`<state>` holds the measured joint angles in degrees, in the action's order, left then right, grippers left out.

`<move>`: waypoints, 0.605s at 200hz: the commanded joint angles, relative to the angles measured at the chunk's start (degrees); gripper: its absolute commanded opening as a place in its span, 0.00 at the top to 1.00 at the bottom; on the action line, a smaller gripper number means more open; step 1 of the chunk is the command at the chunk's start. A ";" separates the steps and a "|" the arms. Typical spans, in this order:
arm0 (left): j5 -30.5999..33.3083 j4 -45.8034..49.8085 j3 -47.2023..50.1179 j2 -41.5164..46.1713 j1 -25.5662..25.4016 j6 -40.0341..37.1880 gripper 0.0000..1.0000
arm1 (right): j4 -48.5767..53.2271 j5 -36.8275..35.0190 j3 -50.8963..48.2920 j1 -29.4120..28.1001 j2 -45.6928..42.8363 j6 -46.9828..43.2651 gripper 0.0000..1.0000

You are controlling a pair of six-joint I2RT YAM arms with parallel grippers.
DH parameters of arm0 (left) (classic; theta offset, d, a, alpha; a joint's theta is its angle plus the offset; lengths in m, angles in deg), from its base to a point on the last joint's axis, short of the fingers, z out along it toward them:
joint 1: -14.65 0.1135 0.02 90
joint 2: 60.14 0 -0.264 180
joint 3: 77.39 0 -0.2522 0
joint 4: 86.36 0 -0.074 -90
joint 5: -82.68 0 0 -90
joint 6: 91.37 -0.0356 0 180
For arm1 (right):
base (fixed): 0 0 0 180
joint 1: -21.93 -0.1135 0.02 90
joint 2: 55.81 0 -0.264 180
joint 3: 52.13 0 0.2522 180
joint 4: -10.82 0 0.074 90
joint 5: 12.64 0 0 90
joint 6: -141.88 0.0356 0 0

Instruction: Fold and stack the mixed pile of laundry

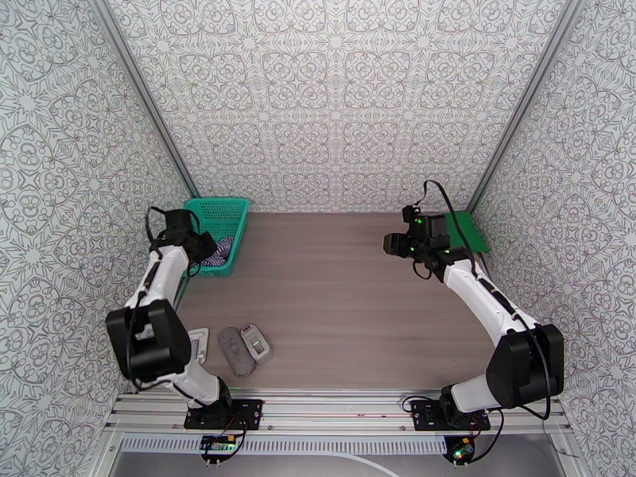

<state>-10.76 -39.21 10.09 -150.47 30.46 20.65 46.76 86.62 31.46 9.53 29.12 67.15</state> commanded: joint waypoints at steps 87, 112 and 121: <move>-14.59 -10.24 -21.85 18.15 -18.48 -9.63 1.00 | 1.97 -1.15 3.43 -0.54 -3.56 2.99 0.40; -13.78 -9.58 -28.17 16.26 -29.75 -11.27 1.00 | 2.25 -1.57 3.70 -0.54 -5.01 3.21 0.40; -13.79 -9.76 -29.26 15.12 -33.34 -11.15 1.00 | 2.44 -1.77 3.74 -0.52 -5.54 3.27 0.40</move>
<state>-23.31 -47.43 -15.20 -133.75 4.80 12.37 47.80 86.29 32.92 9.49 26.06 69.31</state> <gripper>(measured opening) 0.045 0.596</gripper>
